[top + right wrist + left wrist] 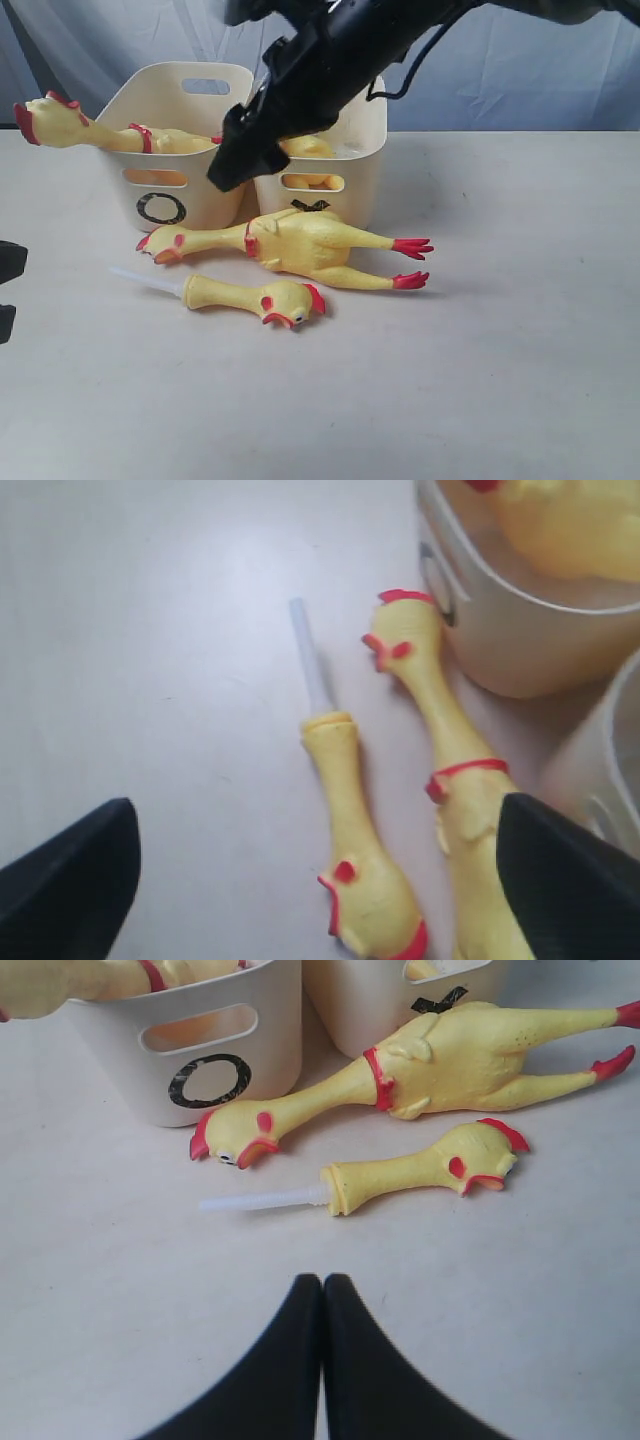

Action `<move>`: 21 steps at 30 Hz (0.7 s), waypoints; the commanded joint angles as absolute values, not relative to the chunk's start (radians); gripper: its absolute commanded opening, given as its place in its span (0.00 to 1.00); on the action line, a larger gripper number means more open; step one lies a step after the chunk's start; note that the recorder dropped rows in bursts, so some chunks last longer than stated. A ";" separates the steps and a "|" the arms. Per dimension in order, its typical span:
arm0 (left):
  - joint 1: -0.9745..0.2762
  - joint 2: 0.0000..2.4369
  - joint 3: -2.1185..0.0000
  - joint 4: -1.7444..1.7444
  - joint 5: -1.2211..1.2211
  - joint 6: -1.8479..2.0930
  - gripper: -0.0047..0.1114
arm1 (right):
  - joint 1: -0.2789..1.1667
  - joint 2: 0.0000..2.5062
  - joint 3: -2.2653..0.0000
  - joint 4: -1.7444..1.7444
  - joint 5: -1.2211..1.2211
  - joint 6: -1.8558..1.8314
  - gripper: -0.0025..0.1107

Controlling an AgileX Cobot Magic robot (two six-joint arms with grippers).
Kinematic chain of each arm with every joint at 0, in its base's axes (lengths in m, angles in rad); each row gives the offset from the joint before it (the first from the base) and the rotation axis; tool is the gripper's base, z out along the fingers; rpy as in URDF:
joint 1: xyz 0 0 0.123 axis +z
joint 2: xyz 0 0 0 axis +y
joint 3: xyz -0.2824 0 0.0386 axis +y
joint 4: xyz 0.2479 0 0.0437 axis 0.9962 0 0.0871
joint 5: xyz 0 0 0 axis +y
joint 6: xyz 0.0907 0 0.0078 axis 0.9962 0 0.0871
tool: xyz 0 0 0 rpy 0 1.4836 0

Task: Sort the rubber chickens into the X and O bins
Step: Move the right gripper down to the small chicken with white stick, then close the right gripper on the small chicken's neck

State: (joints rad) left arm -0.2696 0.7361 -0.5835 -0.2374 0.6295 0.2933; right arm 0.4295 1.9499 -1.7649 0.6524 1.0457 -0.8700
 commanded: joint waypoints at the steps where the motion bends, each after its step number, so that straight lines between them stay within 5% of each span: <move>1: -0.271 0.726 -0.578 -0.236 0.626 0.288 0.04 | 0.521 1.982 -1.768 0.551 1.028 -0.914 0.81; 21: -0.271 0.726 -0.578 -0.236 0.630 0.288 0.04 | 0.630 2.231 -1.768 0.383 0.876 -0.914 0.81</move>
